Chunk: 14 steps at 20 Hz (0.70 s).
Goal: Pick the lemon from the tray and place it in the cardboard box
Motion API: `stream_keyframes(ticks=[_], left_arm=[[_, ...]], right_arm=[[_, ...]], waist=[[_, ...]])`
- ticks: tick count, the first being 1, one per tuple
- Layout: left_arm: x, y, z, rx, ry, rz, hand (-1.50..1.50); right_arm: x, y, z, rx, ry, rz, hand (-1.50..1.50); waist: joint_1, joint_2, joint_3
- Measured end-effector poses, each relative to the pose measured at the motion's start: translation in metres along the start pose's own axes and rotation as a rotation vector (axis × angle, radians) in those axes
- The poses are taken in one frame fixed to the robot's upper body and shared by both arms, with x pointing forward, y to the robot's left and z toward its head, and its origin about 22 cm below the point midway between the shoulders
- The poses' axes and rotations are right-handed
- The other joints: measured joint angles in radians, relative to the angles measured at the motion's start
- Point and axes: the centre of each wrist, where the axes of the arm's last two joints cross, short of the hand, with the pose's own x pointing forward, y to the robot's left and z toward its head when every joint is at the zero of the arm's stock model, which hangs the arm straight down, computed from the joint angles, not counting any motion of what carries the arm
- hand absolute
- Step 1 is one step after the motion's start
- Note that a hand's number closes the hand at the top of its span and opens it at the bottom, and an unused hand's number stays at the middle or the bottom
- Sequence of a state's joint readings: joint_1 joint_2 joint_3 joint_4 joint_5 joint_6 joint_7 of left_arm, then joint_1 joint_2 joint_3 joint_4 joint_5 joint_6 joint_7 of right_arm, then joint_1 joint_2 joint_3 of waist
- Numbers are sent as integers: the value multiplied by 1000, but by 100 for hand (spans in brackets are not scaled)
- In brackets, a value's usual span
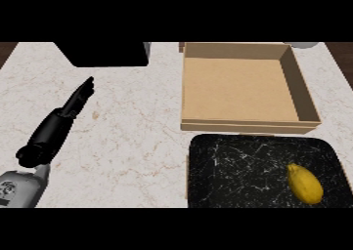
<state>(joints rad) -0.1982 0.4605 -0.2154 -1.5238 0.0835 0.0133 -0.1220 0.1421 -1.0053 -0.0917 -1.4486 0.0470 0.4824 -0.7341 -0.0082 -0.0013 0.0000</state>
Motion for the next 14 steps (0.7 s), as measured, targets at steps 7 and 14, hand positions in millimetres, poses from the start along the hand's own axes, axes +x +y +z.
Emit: stream_keyframes(ticks=[7,14], left_arm=[[6,3,-9,-7,1,1,0],[6,-2,-6,-12,1,-3,0]], right_arm=[[1,12,-1,51,26,3,-150],[4,27,-16,47,37,4,-150]], waist=[[3,0,0],[5,1,0]])
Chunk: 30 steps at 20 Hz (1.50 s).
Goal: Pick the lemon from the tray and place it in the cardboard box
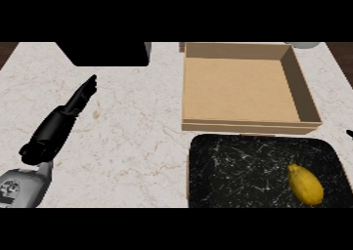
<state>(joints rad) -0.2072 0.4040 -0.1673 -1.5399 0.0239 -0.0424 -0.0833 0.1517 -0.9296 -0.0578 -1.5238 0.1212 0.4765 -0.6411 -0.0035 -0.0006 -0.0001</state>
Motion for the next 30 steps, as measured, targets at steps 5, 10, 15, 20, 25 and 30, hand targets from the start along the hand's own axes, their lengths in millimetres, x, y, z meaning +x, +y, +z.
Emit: stream_keyframes(ticks=[5,10,15,20,25,30], left_arm=[[-3,5,1,3,0,-3,0],[0,12,0,-1,1,-2,0],[-4,9,0,1,4,-1,0],[-1,10,0,2,4,-2,0],[0,11,-2,1,5,2,0],[-2,8,-4,2,0,1,0]], right_arm=[[8,12,-10,24,-2,15,-150],[-3,24,-21,37,25,32,-150],[-9,35,-23,42,33,34,-150],[-11,46,-38,56,16,21,-150],[-16,64,-43,79,40,34,-150],[-23,72,-51,83,63,42,-150]], waist=[[0,0,0],[3,0,0],[1,0,0],[3,0,0],[2,1,0],[2,1,0]])
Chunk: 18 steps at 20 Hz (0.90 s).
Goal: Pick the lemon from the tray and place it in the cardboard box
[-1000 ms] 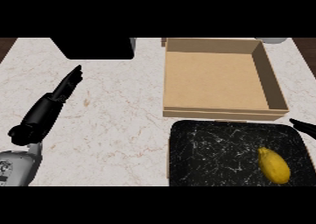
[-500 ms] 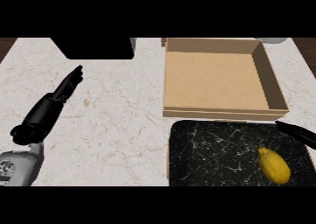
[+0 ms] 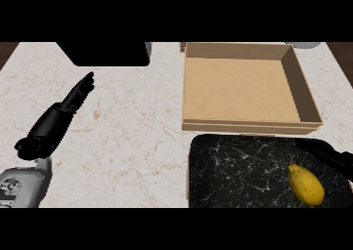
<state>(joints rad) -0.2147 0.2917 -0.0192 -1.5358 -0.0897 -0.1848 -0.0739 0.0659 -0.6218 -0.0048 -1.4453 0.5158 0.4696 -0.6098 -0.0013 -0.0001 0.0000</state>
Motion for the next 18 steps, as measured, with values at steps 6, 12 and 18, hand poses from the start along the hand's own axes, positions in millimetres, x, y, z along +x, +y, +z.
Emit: stream_keyframes(ticks=[6,12,18], left_arm=[[2,0,-2,3,0,3,0],[1,0,-1,2,-2,1,0],[-2,-7,0,3,3,-3,0]], right_arm=[[-3,10,-13,19,-7,-17,150],[-6,18,-21,-33,-103,41,150],[1,18,-27,-112,-170,82,150]], waist=[[0,0,0],[0,-3,-10],[-4,-4,-12]])
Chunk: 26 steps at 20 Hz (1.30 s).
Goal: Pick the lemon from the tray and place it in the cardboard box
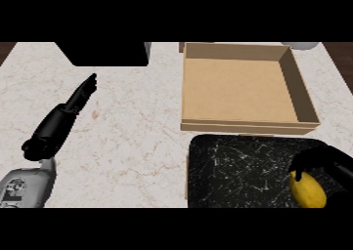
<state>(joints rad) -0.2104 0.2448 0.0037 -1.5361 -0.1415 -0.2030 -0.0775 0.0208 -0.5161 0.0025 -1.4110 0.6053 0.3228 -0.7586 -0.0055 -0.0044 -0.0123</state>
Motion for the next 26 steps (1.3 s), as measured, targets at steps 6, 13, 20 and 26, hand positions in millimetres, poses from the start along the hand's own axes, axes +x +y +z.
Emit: stream_keyframes(ticks=[6,13,20,26], left_arm=[[3,2,3,-12,-2,8,0],[11,1,-8,-37,-14,8,0],[1,3,-1,-13,-7,6,0],[0,1,0,-9,-2,4,0]], right_arm=[[37,11,-41,26,-174,120,150],[146,48,-138,181,-475,372,150],[233,36,-154,62,-583,452,150],[250,-5,-154,-144,-418,322,150]], waist=[[13,-1,5],[34,0,8],[9,1,11],[8,2,11]])
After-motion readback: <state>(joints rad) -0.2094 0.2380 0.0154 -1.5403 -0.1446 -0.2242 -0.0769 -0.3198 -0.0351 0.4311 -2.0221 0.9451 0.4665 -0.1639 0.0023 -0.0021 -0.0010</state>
